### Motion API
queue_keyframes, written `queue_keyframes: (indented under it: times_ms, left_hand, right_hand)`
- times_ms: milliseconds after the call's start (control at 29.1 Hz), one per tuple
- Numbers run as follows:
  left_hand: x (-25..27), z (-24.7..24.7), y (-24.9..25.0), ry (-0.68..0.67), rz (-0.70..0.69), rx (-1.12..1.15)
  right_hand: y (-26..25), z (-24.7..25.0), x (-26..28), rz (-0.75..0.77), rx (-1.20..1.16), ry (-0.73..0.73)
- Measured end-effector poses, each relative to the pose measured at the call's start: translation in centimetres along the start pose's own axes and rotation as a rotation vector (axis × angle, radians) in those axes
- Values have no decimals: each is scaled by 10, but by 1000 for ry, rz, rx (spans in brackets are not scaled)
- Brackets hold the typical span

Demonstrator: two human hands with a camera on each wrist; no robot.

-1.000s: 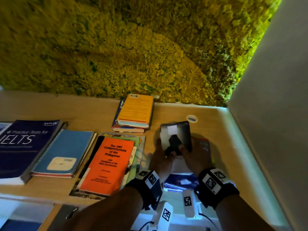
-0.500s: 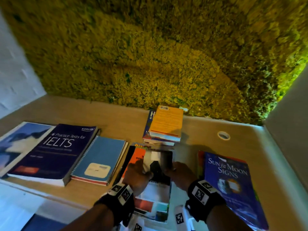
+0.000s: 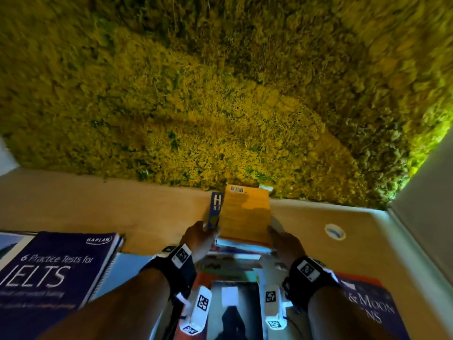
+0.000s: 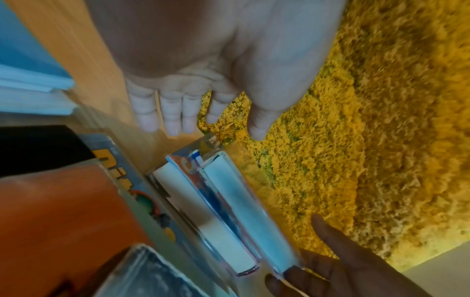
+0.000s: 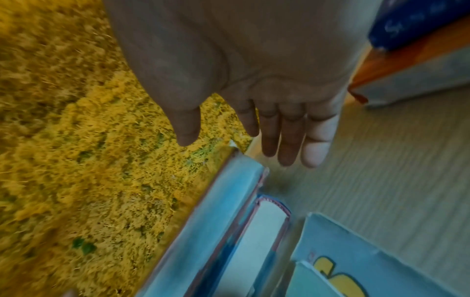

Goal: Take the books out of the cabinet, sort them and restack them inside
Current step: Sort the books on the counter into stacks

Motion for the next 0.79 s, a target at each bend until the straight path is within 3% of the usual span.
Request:
queue_keyframes:
  times_ms: [103, 275, 481, 584, 687, 790]
  left_hand:
    - [-16, -15, -8, -83, 33, 55]
    - [-28, -31, -13, -154, -26, -59]
    - [-21, -30, -12, -232, -69, 49]
    - [-18, -35, -8, -228, -143, 5]
    - [-8, -39, -4, -145, -124, -94]
    - [3, -40, 2, -83, -137, 35]
  right_hand:
    - [1, -19, 1, -8, -73, -46]
    - [13, -30, -6, -103, -210, -95]
    - [6, -26, 0, -101, -292, -56]
    - [-4, -17, 7, 5, -247, 41]
    - [-23, -3, 20, 172, -160, 143]
    - [-45, 10, 50, 300, -347, 171]
Point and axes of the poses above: each hand's wrist, its own x-axis away from the middle knuckle, its own z-axis out of the back of the hand, y = z × x, the point moved 6 cm from there along -x, towards the middle knuckle, and after that the axes turned 2 degrees about z, right-handed, at the moved point
